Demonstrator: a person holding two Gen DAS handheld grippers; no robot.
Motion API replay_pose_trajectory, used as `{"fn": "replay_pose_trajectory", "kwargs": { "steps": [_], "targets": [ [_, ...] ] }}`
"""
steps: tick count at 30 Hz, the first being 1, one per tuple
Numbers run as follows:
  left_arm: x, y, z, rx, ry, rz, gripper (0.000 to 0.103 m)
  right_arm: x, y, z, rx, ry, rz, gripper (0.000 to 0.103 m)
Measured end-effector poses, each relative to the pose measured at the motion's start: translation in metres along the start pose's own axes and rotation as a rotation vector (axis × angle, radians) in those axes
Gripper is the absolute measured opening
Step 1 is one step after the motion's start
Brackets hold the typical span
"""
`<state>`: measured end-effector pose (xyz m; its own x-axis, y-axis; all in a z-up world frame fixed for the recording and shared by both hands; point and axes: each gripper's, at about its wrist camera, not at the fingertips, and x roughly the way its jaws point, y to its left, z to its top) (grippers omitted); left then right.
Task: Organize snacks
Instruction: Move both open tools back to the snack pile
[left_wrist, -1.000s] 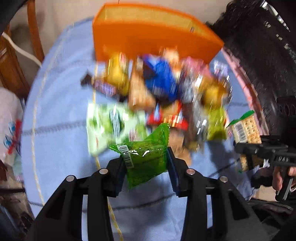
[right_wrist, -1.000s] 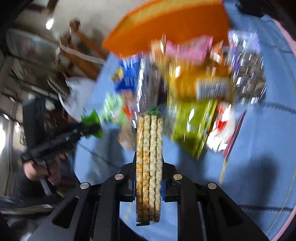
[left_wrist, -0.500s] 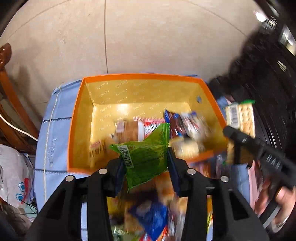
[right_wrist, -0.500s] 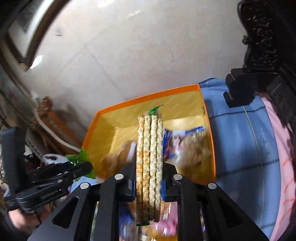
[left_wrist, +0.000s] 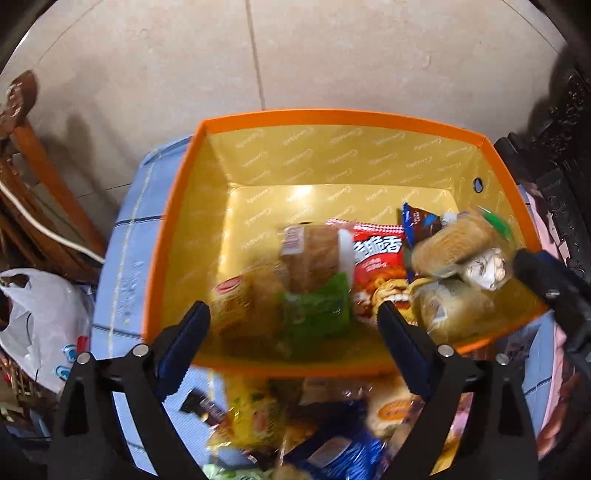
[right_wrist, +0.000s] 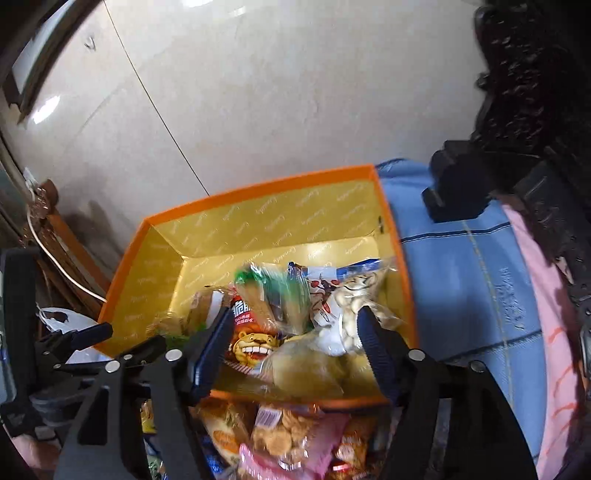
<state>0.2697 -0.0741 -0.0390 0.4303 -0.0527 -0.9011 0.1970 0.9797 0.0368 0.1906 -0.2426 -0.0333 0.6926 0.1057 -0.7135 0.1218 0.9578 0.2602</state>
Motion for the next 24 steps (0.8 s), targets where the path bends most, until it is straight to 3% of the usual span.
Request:
{"fn": "replay_pose_trajectory", "kwargs": {
  "steps": [2,4,10,15,20,24],
  "targets": [
    [-0.014,0.009,-0.012,-0.005,-0.022,-0.019,0.093,-0.019,-0.009,-0.009,0.044,-0.036,-0.015,0.094],
    [-0.026,0.018,-0.026,-0.01,-0.038,-0.022,0.094,-0.041,-0.019,-0.024,0.072,-0.08,-0.023,0.099],
    [-0.042,0.052,-0.092,-0.031,-0.003,-0.037,0.095,-0.077,-0.048,-0.089,0.093,-0.032,-0.06,0.099],
    [-0.033,0.072,-0.162,-0.058,0.097,-0.019,0.095,-0.084,-0.063,-0.144,0.079,0.108,-0.061,0.099],
    [-0.013,0.075,-0.208,-0.073,0.2,0.007,0.095,-0.088,-0.063,-0.173,0.065,0.176,-0.071,0.099],
    [-0.007,0.067,-0.23,-0.109,0.221,-0.048,0.095,-0.088,-0.054,-0.183,0.052,0.204,-0.048,0.099]
  ]
}}
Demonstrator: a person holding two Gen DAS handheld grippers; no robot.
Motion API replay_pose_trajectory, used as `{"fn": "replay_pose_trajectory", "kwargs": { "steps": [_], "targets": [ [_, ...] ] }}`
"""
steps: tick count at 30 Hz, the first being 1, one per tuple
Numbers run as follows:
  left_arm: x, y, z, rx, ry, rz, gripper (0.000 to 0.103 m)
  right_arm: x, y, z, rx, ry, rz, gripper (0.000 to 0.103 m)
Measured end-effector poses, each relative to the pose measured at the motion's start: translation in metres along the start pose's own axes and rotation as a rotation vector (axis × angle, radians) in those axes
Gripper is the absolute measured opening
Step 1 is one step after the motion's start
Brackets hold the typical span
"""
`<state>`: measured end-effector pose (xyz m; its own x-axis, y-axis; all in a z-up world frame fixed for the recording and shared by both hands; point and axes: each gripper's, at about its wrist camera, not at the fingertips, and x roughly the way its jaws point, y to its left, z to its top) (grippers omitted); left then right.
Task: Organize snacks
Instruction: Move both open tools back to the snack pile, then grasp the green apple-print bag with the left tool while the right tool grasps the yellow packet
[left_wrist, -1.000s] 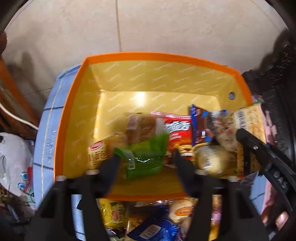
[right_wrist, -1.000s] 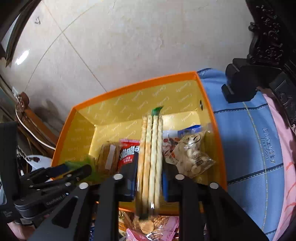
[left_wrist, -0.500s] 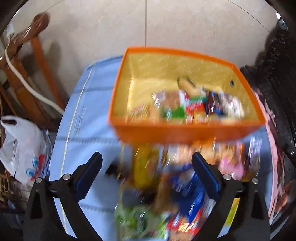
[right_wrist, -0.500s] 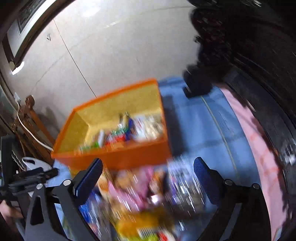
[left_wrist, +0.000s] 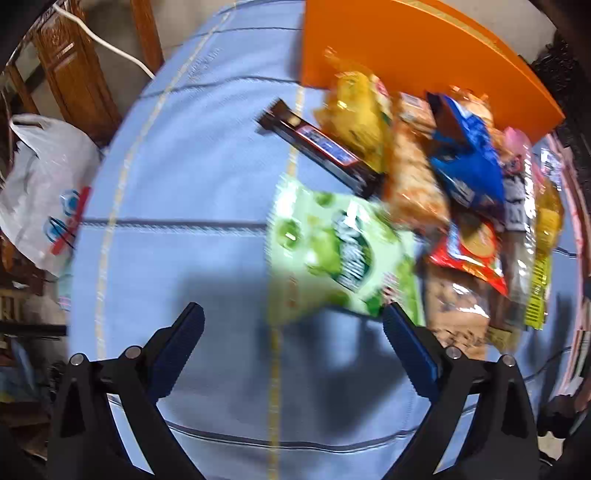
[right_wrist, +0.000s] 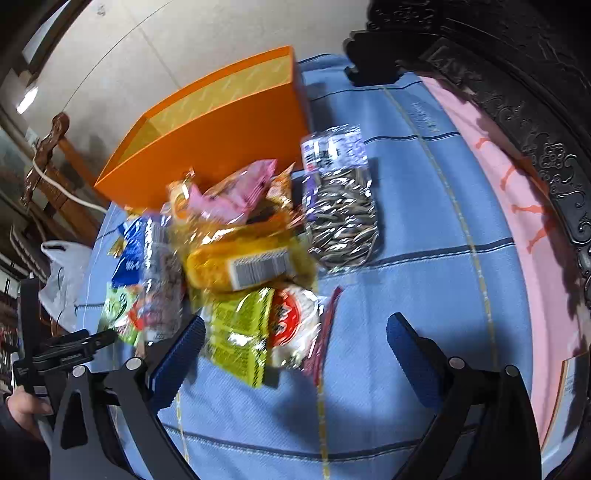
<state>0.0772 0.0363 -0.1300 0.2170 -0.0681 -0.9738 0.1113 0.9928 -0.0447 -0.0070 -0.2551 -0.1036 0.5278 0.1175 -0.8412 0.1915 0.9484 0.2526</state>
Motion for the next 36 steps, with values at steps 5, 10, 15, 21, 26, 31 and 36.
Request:
{"fn": "replay_pose_trajectory", "kwargs": {
  "steps": [5,10,15,21,26,31,36],
  "targets": [
    [0.011,-0.008,-0.001,-0.024,0.061,-0.015,0.095,-0.005,0.011,-0.004,-0.042,-0.003,0.011,0.099],
    [0.024,0.011,0.012,-0.188,0.112,-0.075,0.096,-0.004,0.009,-0.004,-0.035,0.007,0.007,0.099],
    [0.037,0.0,0.032,-0.157,0.116,-0.042,0.097,0.0,0.007,-0.004,-0.03,0.026,0.003,0.099],
    [0.034,-0.036,0.033,0.054,0.045,0.036,0.075,0.003,0.008,-0.002,-0.057,0.031,-0.022,0.099],
    [0.01,-0.038,0.03,0.098,0.019,0.008,0.039,0.013,0.012,-0.006,-0.14,0.036,-0.076,0.099],
    [0.005,-0.012,0.024,0.04,0.028,-0.018,0.039,0.036,0.033,-0.01,-0.217,0.071,-0.053,0.099],
    [0.018,0.0,0.014,0.002,0.045,-0.011,0.04,0.076,0.068,-0.007,-0.309,0.081,-0.084,0.099]
  ]
}}
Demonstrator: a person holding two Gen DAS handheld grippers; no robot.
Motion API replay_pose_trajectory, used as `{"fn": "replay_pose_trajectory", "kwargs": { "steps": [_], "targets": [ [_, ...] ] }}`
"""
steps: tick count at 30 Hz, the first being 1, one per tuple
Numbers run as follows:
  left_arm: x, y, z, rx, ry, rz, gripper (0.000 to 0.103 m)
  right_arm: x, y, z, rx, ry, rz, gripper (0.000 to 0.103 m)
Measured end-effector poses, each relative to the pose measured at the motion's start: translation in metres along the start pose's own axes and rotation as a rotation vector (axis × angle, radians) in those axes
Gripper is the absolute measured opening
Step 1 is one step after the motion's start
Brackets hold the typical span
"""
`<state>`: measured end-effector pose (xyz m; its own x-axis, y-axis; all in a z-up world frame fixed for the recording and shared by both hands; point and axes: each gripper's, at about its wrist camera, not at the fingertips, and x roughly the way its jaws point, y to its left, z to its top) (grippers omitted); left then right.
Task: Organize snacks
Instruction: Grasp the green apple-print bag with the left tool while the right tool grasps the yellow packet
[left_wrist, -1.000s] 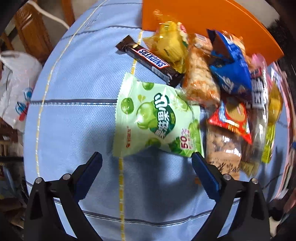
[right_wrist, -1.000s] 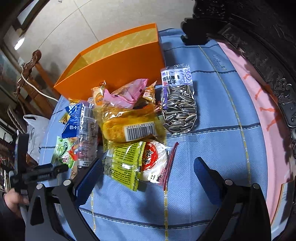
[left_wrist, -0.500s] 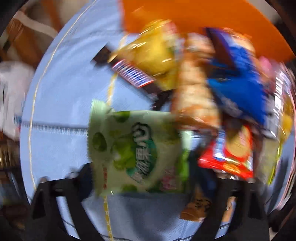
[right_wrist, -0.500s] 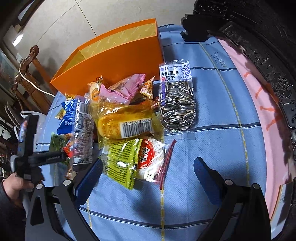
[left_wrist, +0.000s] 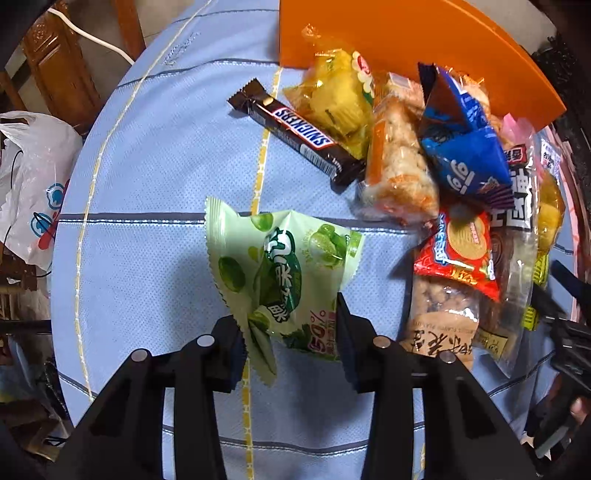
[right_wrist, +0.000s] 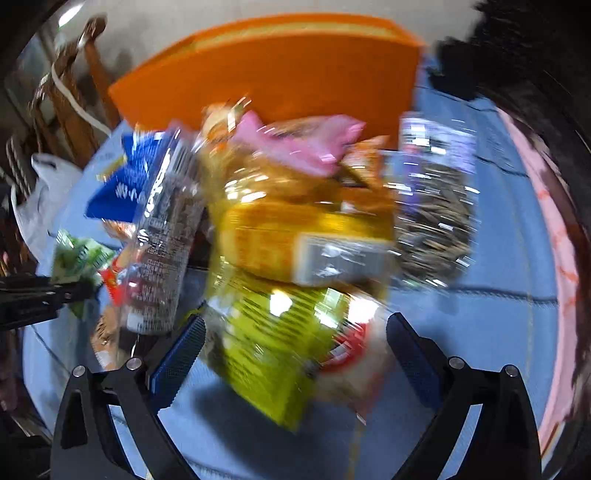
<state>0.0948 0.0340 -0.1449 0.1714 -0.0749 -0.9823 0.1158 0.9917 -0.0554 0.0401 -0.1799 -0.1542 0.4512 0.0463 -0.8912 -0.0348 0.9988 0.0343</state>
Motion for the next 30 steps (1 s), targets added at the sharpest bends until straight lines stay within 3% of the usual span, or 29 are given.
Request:
{"fn": "replay_pose_trajectory", "kwargs": {
  "steps": [3,5,6,8,9,10,11,13,18,22,25,28,30],
  "targets": [
    [0.004,-0.002,-0.002,0.012,-0.006,0.007,0.043,0.014,0.033,0.001,-0.169,-0.03,-0.111,0.099],
    [0.006,-0.004,-0.004,-0.01,0.016,-0.006,0.046,0.014,0.039,0.001,-0.206,-0.057,-0.089,0.091],
    [0.009,-0.009,0.001,-0.007,0.01,-0.002,0.046,0.012,0.039,0.002,-0.216,-0.052,-0.088,0.079],
    [0.011,-0.009,-0.003,0.014,0.005,0.01,0.047,0.003,0.031,0.006,-0.184,-0.02,-0.053,0.069],
    [0.011,-0.008,-0.003,0.015,0.003,0.008,0.047,-0.002,0.024,0.006,-0.145,-0.014,-0.012,0.056],
    [0.01,-0.011,-0.004,0.01,0.001,-0.001,0.046,-0.008,0.015,0.006,-0.1,0.013,0.046,0.036],
    [0.009,-0.008,-0.004,-0.005,0.002,-0.018,0.045,-0.016,0.005,0.005,-0.058,0.021,0.074,0.033],
    [0.006,-0.006,-0.008,-0.024,-0.001,-0.051,0.042,-0.032,-0.014,0.002,0.011,0.03,0.16,0.032],
    [-0.002,0.009,-0.013,-0.041,-0.023,-0.088,0.039,-0.064,-0.039,-0.008,0.05,0.005,0.206,0.024],
    [-0.035,0.019,-0.019,-0.03,-0.078,-0.126,0.039,-0.068,-0.049,-0.013,0.067,-0.004,0.219,0.024],
    [-0.041,0.024,-0.019,-0.043,-0.081,-0.146,0.039,-0.055,-0.047,-0.022,0.052,0.06,0.207,0.025],
    [-0.026,0.03,-0.021,-0.05,-0.045,-0.131,0.039,-0.034,-0.03,-0.033,0.022,0.118,0.195,0.028],
    [-0.012,0.032,-0.024,-0.055,-0.019,-0.124,0.04,-0.023,-0.022,-0.04,-0.004,0.142,0.14,0.029]
  ]
}}
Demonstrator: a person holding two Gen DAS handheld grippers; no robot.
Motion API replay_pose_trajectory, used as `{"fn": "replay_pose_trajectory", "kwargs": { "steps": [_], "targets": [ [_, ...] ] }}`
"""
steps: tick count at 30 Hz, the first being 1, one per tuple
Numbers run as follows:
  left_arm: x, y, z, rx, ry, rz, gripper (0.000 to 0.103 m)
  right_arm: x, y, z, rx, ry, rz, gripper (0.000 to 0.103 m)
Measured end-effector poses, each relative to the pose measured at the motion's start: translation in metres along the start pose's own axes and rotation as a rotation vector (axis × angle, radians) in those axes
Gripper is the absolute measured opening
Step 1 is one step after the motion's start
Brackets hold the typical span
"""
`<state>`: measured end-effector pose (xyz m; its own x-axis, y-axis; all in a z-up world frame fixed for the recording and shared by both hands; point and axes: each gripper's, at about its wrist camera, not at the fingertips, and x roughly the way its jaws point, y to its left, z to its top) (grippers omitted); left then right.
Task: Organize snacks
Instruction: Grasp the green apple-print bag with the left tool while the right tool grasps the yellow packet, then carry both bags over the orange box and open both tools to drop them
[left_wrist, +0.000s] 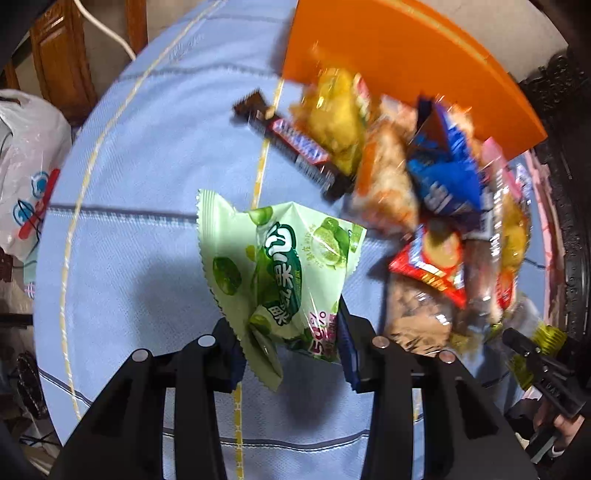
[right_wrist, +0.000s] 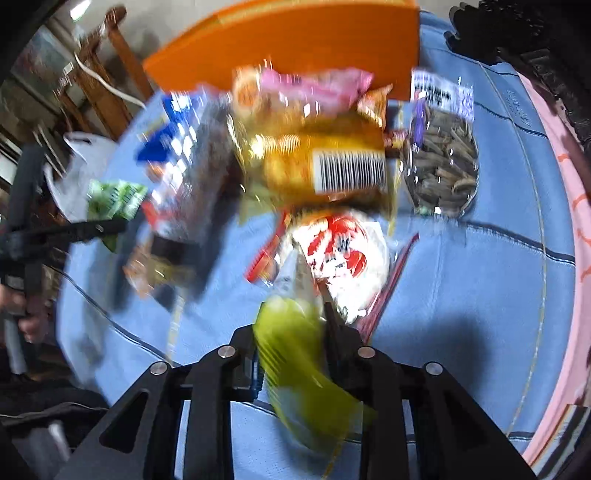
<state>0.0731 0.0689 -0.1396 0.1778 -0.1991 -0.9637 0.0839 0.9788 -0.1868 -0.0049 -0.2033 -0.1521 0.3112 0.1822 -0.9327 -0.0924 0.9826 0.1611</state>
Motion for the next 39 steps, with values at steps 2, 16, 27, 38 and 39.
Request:
{"fn": "replay_pose_trajectory", "kwargs": {
  "steps": [2,16,27,38,39],
  "targets": [
    [0.009,0.004,-0.002,0.001,0.02,0.008,0.04,0.004,0.002,-0.004,-0.013,0.002,0.02,0.057],
    [0.016,-0.01,0.015,0.032,0.014,0.039,0.046,-0.015,-0.009,0.003,0.034,-0.002,0.051,0.024],
    [-0.061,-0.014,0.015,0.002,-0.142,-0.046,0.038,-0.053,-0.035,0.021,0.147,-0.1,0.199,0.025],
    [-0.122,-0.073,0.117,0.09,-0.333,-0.092,0.039,-0.111,-0.052,0.123,0.203,-0.393,0.266,0.025],
    [-0.123,-0.084,0.133,0.101,-0.347,-0.082,0.039,-0.114,-0.053,0.131,0.209,-0.41,0.268,0.025]
  ]
}}
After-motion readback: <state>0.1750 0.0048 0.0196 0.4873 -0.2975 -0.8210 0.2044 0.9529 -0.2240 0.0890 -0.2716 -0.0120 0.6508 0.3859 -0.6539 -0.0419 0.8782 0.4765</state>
